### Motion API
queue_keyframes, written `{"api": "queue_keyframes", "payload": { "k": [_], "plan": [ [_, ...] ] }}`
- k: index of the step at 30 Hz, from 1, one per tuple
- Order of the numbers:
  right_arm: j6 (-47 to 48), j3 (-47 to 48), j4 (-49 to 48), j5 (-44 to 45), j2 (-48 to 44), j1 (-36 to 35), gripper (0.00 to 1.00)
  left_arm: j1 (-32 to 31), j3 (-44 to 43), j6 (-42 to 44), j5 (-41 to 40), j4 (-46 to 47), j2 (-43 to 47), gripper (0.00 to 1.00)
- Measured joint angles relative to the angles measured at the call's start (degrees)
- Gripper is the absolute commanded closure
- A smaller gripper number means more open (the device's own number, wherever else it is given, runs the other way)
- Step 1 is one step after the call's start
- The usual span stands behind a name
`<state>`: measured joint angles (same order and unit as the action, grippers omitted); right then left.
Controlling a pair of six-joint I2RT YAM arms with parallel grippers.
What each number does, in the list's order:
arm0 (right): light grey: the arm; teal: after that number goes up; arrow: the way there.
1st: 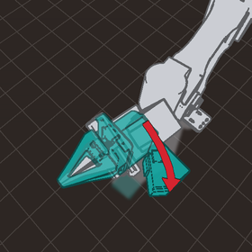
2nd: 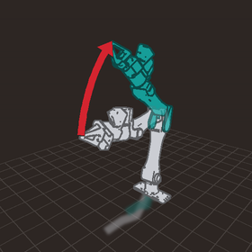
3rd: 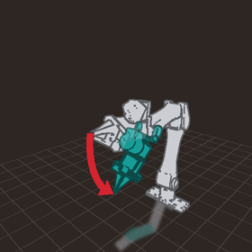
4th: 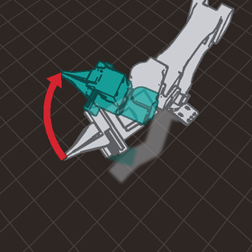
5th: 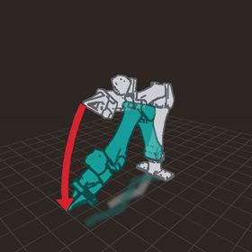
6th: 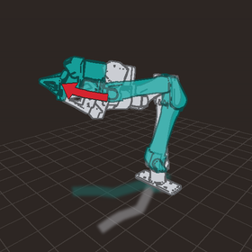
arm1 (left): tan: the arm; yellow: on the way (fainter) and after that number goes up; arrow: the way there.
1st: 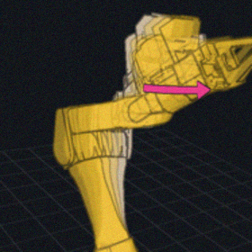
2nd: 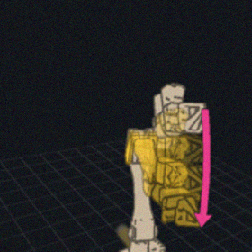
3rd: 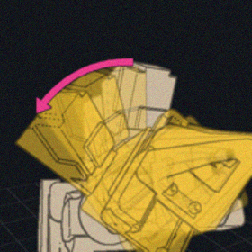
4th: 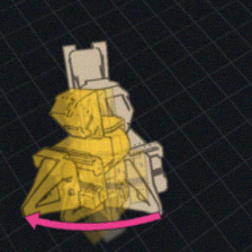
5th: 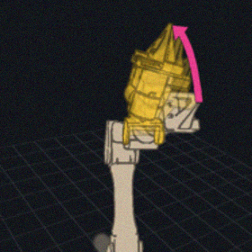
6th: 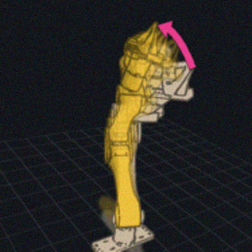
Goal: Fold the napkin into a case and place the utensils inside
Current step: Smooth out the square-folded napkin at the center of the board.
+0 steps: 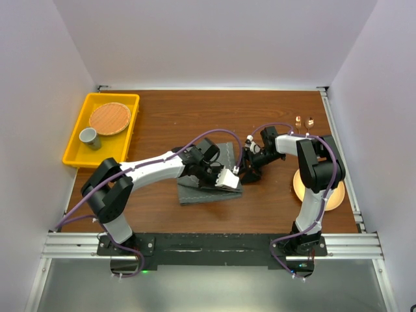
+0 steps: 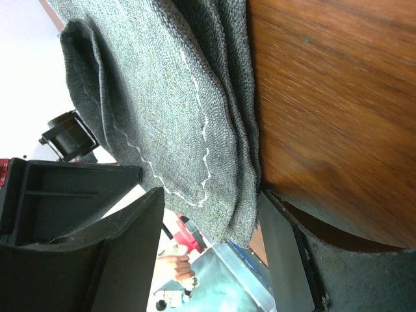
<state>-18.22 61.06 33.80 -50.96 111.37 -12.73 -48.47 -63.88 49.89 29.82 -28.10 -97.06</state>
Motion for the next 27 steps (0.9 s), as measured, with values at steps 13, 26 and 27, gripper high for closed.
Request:
{"api": "queue_keyframes", "payload": {
  "k": [13, 26, 27],
  "plan": [
    [-0.04, 0.04, 0.02, -0.09, 0.35, 0.00, 0.37, -0.31, 1.64, 0.07, 0.48, 0.04, 0.00, 1.00],
    [-0.22, 0.13, 0.02, -0.76, 0.76, -0.02, 0.37, -0.81, 1.64, 0.20, 0.59, -0.70, 0.00, 1.00],
    [-0.24, 0.13, 0.02, -0.76, 0.76, 0.00, 0.37, -0.81, 1.64, 0.20, 0.59, -0.92, 0.00, 1.00]
  ]
}}
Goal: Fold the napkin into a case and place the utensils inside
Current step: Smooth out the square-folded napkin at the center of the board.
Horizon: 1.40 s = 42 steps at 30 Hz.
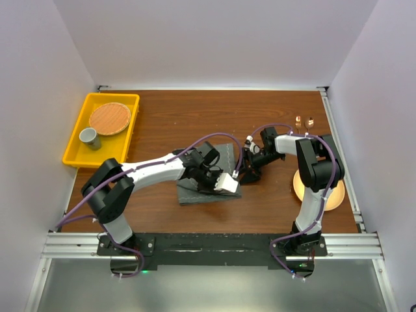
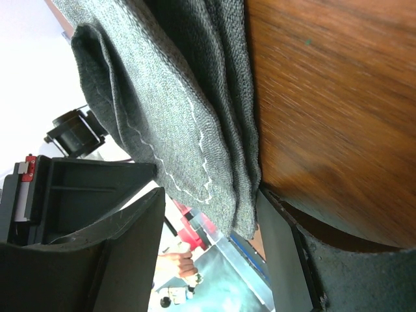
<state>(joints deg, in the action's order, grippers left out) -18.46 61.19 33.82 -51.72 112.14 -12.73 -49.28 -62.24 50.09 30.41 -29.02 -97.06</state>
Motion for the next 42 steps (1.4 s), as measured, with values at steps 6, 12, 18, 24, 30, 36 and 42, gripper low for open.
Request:
{"api": "queue_keyframes", "payload": {
  "k": [6, 12, 18, 24, 30, 36, 42],
  "plan": [
    [-0.02, 0.04, 0.02, 0.09, 0.13, 0.00, 0.40, -0.04, -0.02, 0.13, -0.02, -1.75, 0.00, 0.66],
    [-0.07, 0.74, 0.85, 0.11, 0.90, -0.02, 0.40, -0.02, -0.04, -1.09, 0.07, -2.69, 0.02, 0.49],
    [0.02, 0.96, 1.20, 0.26, 0.96, -0.09, 0.41, 7.61, -2.27, -6.69, 4.07, -4.17, 1.57, 0.51],
    [0.04, 1.25, 1.55, 0.76, 1.03, -0.24, 0.42, 19.10, -4.11, -9.90, 5.97, -4.52, 1.40, 0.51],
    [0.04, 1.49, 1.88, 1.14, 1.07, -0.39, 0.42, 21.84, -4.20, -12.02, 7.43, -5.40, -2.93, 0.53],
    [0.04, 1.49, 1.88, 1.18, 1.07, -0.39, 0.42, 22.60, -4.17, -10.88, 10.67, -8.96, -4.96, 0.43],
    [0.09, 1.51, 1.92, 1.18, 1.07, -0.39, 0.42, 22.23, -6.16, -7.21, 14.16, -11.74, -4.52, 0.40]
  ]
}}
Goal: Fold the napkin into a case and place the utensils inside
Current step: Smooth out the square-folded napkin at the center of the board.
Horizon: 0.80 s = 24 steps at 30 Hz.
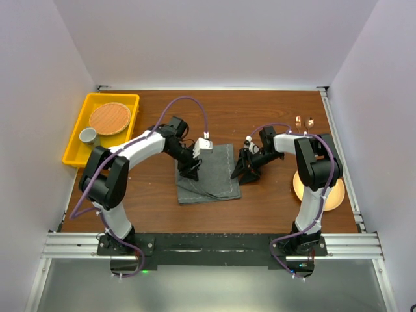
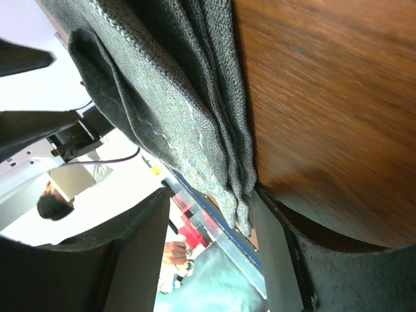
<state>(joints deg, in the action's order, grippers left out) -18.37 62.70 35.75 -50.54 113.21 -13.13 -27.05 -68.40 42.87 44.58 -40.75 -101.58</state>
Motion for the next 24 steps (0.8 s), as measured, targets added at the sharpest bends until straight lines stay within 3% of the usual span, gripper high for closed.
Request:
{"api": "queue_keyframes", "payload": {
  "k": [14, 24],
  "plan": [
    [0.07, 0.59, 0.70, 0.04, 0.44, -0.04, 0.42, -13.00, -2.95, 11.02, -3.04, -3.04, 0.00, 0.43],
    [0.07, 1.03, 1.11, -0.02, 0.83, -0.04, 0.42, -16.11, 0.28, 12.35, -6.32, -1.42, -0.02, 0.43]
  ]
}}
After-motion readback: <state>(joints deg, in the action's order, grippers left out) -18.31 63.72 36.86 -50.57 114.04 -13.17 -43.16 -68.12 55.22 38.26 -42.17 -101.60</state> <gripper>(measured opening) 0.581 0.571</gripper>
